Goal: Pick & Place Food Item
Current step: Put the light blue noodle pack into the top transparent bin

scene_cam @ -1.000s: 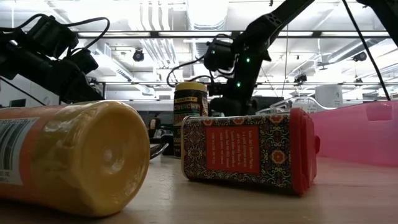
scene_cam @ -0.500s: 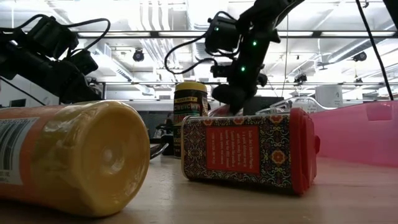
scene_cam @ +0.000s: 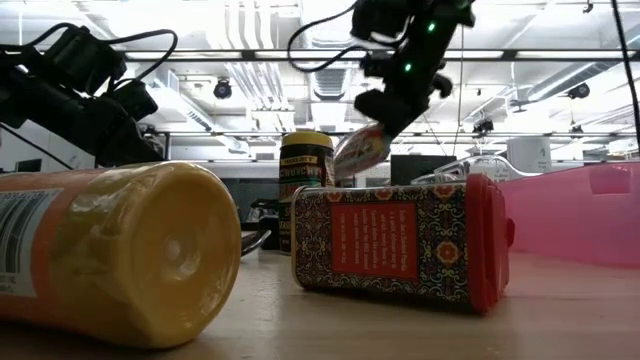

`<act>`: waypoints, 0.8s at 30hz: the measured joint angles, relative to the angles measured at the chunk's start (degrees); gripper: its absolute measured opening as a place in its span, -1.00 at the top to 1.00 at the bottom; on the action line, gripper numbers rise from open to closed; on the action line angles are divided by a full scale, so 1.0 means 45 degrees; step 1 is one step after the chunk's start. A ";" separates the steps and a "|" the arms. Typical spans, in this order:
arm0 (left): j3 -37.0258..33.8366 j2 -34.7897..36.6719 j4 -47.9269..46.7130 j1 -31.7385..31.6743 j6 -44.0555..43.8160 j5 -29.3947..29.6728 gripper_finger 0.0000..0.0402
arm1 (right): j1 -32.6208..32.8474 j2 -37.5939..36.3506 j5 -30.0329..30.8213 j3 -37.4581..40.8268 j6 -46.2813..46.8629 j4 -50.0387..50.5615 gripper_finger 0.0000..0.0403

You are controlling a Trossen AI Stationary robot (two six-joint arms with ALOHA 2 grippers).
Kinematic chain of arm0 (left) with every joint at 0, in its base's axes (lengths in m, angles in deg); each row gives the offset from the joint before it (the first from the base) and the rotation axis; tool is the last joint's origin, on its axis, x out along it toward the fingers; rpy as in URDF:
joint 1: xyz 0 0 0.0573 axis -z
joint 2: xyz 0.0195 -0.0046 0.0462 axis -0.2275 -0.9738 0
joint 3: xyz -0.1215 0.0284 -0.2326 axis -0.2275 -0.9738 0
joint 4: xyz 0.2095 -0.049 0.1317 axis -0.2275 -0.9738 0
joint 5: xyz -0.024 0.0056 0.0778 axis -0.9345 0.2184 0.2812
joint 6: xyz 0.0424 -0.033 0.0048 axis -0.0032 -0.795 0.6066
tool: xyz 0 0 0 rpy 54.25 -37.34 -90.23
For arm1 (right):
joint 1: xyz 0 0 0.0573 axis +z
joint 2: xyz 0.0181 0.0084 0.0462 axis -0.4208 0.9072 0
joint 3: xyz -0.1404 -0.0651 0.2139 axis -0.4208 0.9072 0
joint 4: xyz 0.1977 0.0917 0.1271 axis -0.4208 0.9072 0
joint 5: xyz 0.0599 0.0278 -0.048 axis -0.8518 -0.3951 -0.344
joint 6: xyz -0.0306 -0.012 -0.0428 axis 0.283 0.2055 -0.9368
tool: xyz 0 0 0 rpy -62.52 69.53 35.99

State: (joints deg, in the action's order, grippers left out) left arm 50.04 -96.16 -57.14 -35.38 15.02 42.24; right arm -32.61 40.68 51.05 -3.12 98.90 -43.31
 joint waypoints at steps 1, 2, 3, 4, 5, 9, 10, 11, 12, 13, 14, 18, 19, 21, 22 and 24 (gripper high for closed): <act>0.0000 0.0000 0.0000 -0.0001 0.0000 0.0000 -0.73 | 0.0000 -0.0216 0.0172 0.0000 0.0207 0.0269 0.89; 0.0000 0.0000 0.0000 0.0001 0.0000 0.0000 -0.73 | 0.0000 -0.0471 0.0244 0.0000 0.0375 0.0525 0.89; 0.0000 0.0000 0.0000 0.0003 0.0000 0.0000 -0.73 | -0.0002 -0.0724 0.0274 0.0000 0.0582 0.0821 0.89; 0.0000 0.0000 0.0000 -0.0001 0.0000 0.0000 -0.73 | -0.0007 -0.0940 0.0346 0.0000 0.0808 0.1095 0.89; 0.0000 0.0000 0.0000 0.0003 0.0000 0.0000 -0.73 | -0.0010 -0.1151 0.0452 0.0000 0.0989 0.1384 0.89; 0.0000 0.0000 0.0000 0.0001 0.0000 0.0000 -0.73 | -0.0021 -0.1883 0.1002 0.0000 0.2024 0.2738 0.89; 0.0000 0.0000 0.0000 -0.0001 0.0000 0.0000 -0.73 | -0.0033 -0.2041 0.1187 0.0000 0.2366 0.3134 0.89; 0.0000 0.0000 -0.0001 0.0002 0.0000 0.0003 -0.73 | -0.0069 -0.2179 0.1287 0.0000 0.2739 0.3536 0.89; 0.0000 0.0000 -0.0005 -0.0002 0.0000 0.0000 -0.73 | -0.0112 -0.2281 0.1362 0.0000 0.3105 0.3901 0.89; 0.0000 0.0000 -0.0004 -0.0001 0.0000 0.0000 -0.73 | -0.0137 -0.2386 0.1458 0.0000 0.3491 0.4271 0.89; 0.0000 0.0000 -0.0005 0.0001 0.0000 0.0000 -0.73 | -0.0185 -0.2477 0.1523 0.0000 0.3855 0.4643 0.89; 0.0000 0.0000 -0.0005 0.0002 0.0000 0.0000 -0.73 | -0.0443 -0.2741 0.1610 0.0000 0.5327 0.6042 0.89; 0.0000 0.0000 -0.0005 0.0000 0.0000 0.0003 -0.73 | -0.0548 -0.2743 0.1664 0.0000 0.5742 0.6414 0.89; 0.0000 0.0000 -0.0005 -0.0001 0.0000 0.0000 -0.73 | -0.0793 -0.2743 0.1867 0.0000 0.6467 0.7115 0.89; 0.0000 0.0000 -0.0005 -0.0002 0.0000 0.0000 -0.73 | -0.0945 -0.2743 0.1873 0.0000 0.6707 0.7408 0.89; 0.0000 0.0000 -0.0005 -0.0002 0.0000 0.0000 -0.73 | -0.1280 -0.2747 0.1893 0.0002 0.6974 0.7886 0.89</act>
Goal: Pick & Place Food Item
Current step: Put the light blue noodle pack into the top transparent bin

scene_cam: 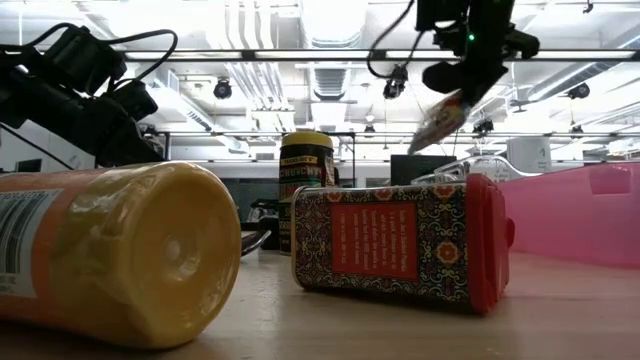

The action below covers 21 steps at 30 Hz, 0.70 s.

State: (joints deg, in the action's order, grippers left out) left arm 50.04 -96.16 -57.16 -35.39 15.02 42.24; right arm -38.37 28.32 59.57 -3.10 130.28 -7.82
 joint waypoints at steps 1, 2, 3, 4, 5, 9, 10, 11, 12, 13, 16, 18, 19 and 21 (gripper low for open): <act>0.0000 0.0000 0.0000 0.0000 0.0000 0.0000 -0.73 | -0.0192 0.0005 -0.0001 0.0001 0.0086 0.0164 0.89; 0.0000 0.0000 0.0000 0.0000 0.0000 0.0000 -0.73 | -0.0369 0.0005 -0.0001 0.0002 0.0155 0.0284 0.89; 0.0000 0.0000 0.0000 0.0003 0.0000 0.0000 -0.73 | -0.0553 0.0005 -0.0001 0.0020 0.0179 0.0345 0.89; 0.0000 0.0000 0.0000 0.0002 0.0000 0.0000 -0.73 | -0.0757 0.0005 -0.0001 0.0040 0.0181 0.0404 0.89; 0.0000 0.0000 0.0000 0.0005 0.0000 0.0002 -0.73 | -0.0970 0.0008 -0.0002 0.0083 0.0187 0.0530 0.89; 0.0000 0.0000 0.0000 0.0000 0.0000 0.0000 -0.73 | -0.1847 0.0010 -0.0019 0.0382 0.0653 0.1239 0.89; 0.0000 0.0002 0.0000 0.0000 0.0000 0.0000 -0.73 | -0.2070 0.0010 -0.0035 0.0493 0.0892 0.1524 0.89; 0.0000 0.0000 0.0000 0.0005 0.0000 0.0000 -0.73 | -0.2286 0.0013 -0.0047 0.0624 0.1161 0.1833 0.89; 0.0000 0.0002 0.0000 0.0001 0.0000 0.0000 -0.73 | -0.2495 0.0013 -0.0059 0.0751 0.1445 0.2138 0.89; 0.0000 0.0000 0.0000 0.0005 0.0000 0.0000 -0.73 | -0.2694 0.0010 -0.0062 0.0891 0.1700 0.2387 0.89; 0.0000 0.0000 0.0000 0.0002 0.0000 0.0000 -0.73 | -0.3265 0.0010 -0.0103 0.1329 0.2146 0.2547 0.89; 0.0000 0.0000 0.0000 0.0005 0.0000 0.0000 -0.73 | -0.3636 0.0010 -0.0108 0.1614 0.2143 0.2554 0.89; 0.0000 0.0000 0.0000 0.0000 0.0000 0.0000 -0.73 | -0.3812 0.0015 -0.0137 0.1738 0.2148 0.2554 0.89; 0.0000 0.0003 0.0000 0.0003 0.0000 0.0000 -0.73 | -0.4083 0.0019 -0.0146 0.2036 0.2177 0.2512 0.89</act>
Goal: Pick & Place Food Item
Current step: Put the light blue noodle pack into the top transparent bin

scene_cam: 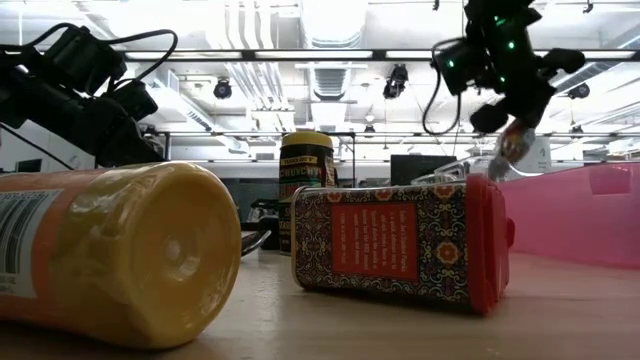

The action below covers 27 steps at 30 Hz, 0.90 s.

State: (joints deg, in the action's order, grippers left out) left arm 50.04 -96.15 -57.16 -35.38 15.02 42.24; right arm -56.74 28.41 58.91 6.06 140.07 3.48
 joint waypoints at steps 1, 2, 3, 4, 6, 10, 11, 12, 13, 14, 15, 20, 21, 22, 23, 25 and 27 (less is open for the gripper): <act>0.0000 -0.0003 0.0000 0.0000 0.0000 0.0000 -0.73 | -0.0118 0.0001 -0.0005 0.0147 0.0000 -0.0016 0.89; 0.0000 -0.0003 0.0000 -0.0001 0.0000 0.0000 -0.73 | -0.0234 0.0001 -0.0005 0.0291 0.0012 -0.0044 0.89; 0.0000 -0.0003 0.0000 0.0001 0.0000 0.0000 -0.73 | -0.0331 0.0001 -0.0025 0.0446 0.0057 -0.0057 0.89; 0.0000 -0.0002 0.0001 -0.0001 0.0000 0.0000 -0.73 | -0.0415 0.0001 -0.0107 0.0606 0.0150 -0.0076 0.89; 0.0000 -0.0003 0.0000 0.0000 0.0000 0.0001 -0.73 | -0.0521 0.0001 -0.0260 0.0909 0.0344 -0.0234 0.89; 0.0000 -0.0003 0.0000 0.0001 0.0000 0.0000 -0.73 | -0.0524 0.0010 -0.0277 0.1474 0.0333 -0.0931 0.89; 0.0000 -0.0003 0.0005 0.0001 0.0000 0.0001 -0.73 | -0.0518 0.0010 -0.0277 0.1593 0.0278 -0.1161 0.89; 0.0000 -0.0001 0.0000 -0.0003 0.0000 0.0000 -0.73 | -0.0515 0.0010 -0.0277 0.1703 0.0203 -0.1410 0.89; 0.0000 -0.0003 0.0000 0.0001 0.0000 0.0000 -0.73 | -0.0519 0.0010 -0.0272 0.1797 0.0084 -0.1674 0.89; 0.0000 0.0000 0.0003 -0.0003 0.0000 0.0000 -0.73 | -0.0538 0.0010 -0.0253 0.1905 -0.0005 -0.1943 0.89; 0.0000 -0.0003 0.0000 -0.0002 0.0000 0.0000 -0.73 | -0.0565 0.0015 -0.0248 0.1996 -0.0024 -0.2131 0.89; 0.0000 -0.0003 0.0000 0.0001 0.0000 0.0000 -0.73 | -0.0797 0.0015 -0.0240 0.2425 -0.0169 -0.2945 0.89; 0.0000 0.0001 0.0000 0.0001 0.0000 0.0000 -0.73 | -0.0827 0.0015 -0.0233 0.2490 -0.0277 -0.3100 0.89; 0.0000 -0.0003 0.0000 -0.0003 0.0000 0.0000 -0.73 | -0.0869 0.0015 -0.0236 0.2536 -0.0351 -0.3264 0.89; 0.0000 -0.0003 0.0003 0.0000 0.0000 0.0000 -0.73 | -0.0893 0.0015 -0.0236 0.2564 -0.0464 -0.3402 0.89; 0.0000 -0.0003 0.0000 0.0001 0.0000 0.0000 -0.73 | -0.0903 0.0015 -0.0233 0.2571 -0.0766 -0.3585 0.89; 0.0000 -0.0001 0.0003 0.0001 0.0000 0.0000 -0.73 | -0.0903 0.0015 -0.0233 0.2571 -0.1016 -0.3689 0.89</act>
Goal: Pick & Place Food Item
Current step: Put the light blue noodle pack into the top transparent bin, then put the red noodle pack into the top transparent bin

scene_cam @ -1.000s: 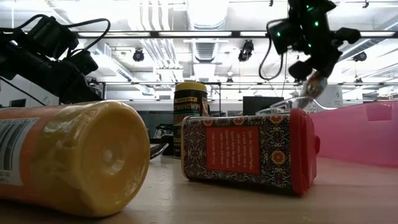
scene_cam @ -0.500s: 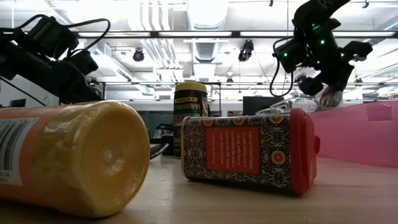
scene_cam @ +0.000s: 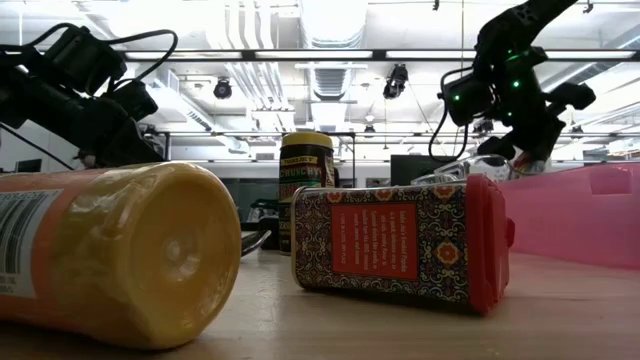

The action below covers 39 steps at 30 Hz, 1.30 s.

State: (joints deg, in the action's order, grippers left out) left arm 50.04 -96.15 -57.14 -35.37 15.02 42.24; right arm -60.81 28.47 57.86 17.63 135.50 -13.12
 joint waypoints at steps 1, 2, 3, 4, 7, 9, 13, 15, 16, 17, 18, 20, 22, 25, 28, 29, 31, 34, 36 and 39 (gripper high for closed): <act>0.0000 -0.0002 -0.0003 -0.0004 0.0000 0.0000 -0.73 | 0.0000 0.0000 -0.0005 0.0000 -0.0051 -0.0046 0.88; 0.0000 -0.0001 0.0001 -0.0003 0.0000 0.0000 -0.73 | 0.0000 0.0002 -0.0001 0.0000 -0.0115 -0.0090 0.86; 0.0000 -0.0001 -0.0003 -0.0001 0.0000 0.0000 -0.73 | 0.0000 0.0005 0.0000 0.0000 -0.0182 -0.0096 0.83; 0.0000 -0.0001 0.0001 -0.0004 0.0000 0.0000 -0.73 | 0.0000 0.0000 0.0000 0.0009 -0.0193 -0.0086 0.78; 0.0000 -0.0002 -0.0003 -0.0002 0.0000 0.0000 -0.73 | 0.0000 0.0000 0.0003 0.0015 -0.0271 -0.0086 0.57; 0.0000 -0.0002 -0.0001 0.0001 0.0000 0.0000 -0.73 | 0.0000 0.0000 0.0010 0.0015 -0.0210 -0.0081 0.42; 0.0000 -0.0002 -0.0001 -0.0002 0.0000 0.0000 -0.73 | 0.0000 0.0000 0.0019 0.0015 0.0060 -0.0086 0.16; 0.0000 -0.0002 -0.0003 -0.0002 0.0000 0.0000 -0.73 | 0.0000 0.0000 0.0019 0.0015 0.0055 -0.0101 0.06; 0.0000 0.0000 -0.0001 -0.0002 0.0000 0.0000 -0.73 | 0.0000 0.0000 0.0019 0.0015 0.0047 -0.0101 0.02; 0.0000 0.0001 -0.0003 -0.0004 0.0000 0.0000 -0.73 | 0.0000 0.0000 0.0019 0.0015 0.0024 -0.0103 -0.02; 0.0000 -0.0002 0.0000 -0.0002 0.0000 0.0000 -0.73 | 0.0000 0.0000 0.0019 0.0015 0.0005 -0.0113 -0.05; 0.0000 -0.0002 -0.0003 -0.0003 0.0000 0.0000 -0.73 | 0.0000 0.0000 0.0019 0.0015 -0.0001 -0.0120 -0.10; 0.0000 -0.0002 -0.0003 -0.0004 0.0000 0.0000 -0.73 | 0.0000 0.0000 0.0019 0.0015 -0.0004 -0.0124 -0.15; 0.0000 -0.0002 -0.0003 -0.0004 0.0000 0.0000 -0.73 | 0.0000 0.0000 0.0019 0.0015 -0.0011 -0.0120 -0.20; 0.0000 -0.0002 -0.0003 -0.0001 0.0000 0.0000 -0.73 | 0.0000 0.0000 0.0019 0.0015 -0.0009 -0.0120 -0.21; 0.0000 -0.0002 -0.0003 -0.0001 0.0000 0.0000 -0.73 | 0.0000 0.0000 0.0019 0.0015 -0.0033 -0.0120 -0.21; 0.0000 -0.0002 -0.0001 -0.0004 0.0000 0.0000 -0.73 | 0.0005 0.0000 0.0010 -0.0029 -0.0052 -0.0061 -0.21; 0.0000 -0.0002 -0.0003 -0.0001 0.0000 0.0000 -0.73 | 0.0024 -0.0043 0.0001 -0.0326 -0.0220 0.0018 -0.21; 0.0000 -0.0002 -0.0003 0.0001 0.0000 0.0000 -0.73 | 0.0041 -0.0114 -0.0050 -0.0592 -0.0377 0.0035 -0.21; 0.0000 -0.0002 -0.0003 0.0000 0.0000 0.0000 -0.73 | 0.0187 -0.0291 -0.0269 -0.1041 -0.0644 0.0065 -0.21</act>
State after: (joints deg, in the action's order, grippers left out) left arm 50.04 -96.16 -57.16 -35.37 15.02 42.24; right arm -59.96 27.17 56.65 12.94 132.60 -12.82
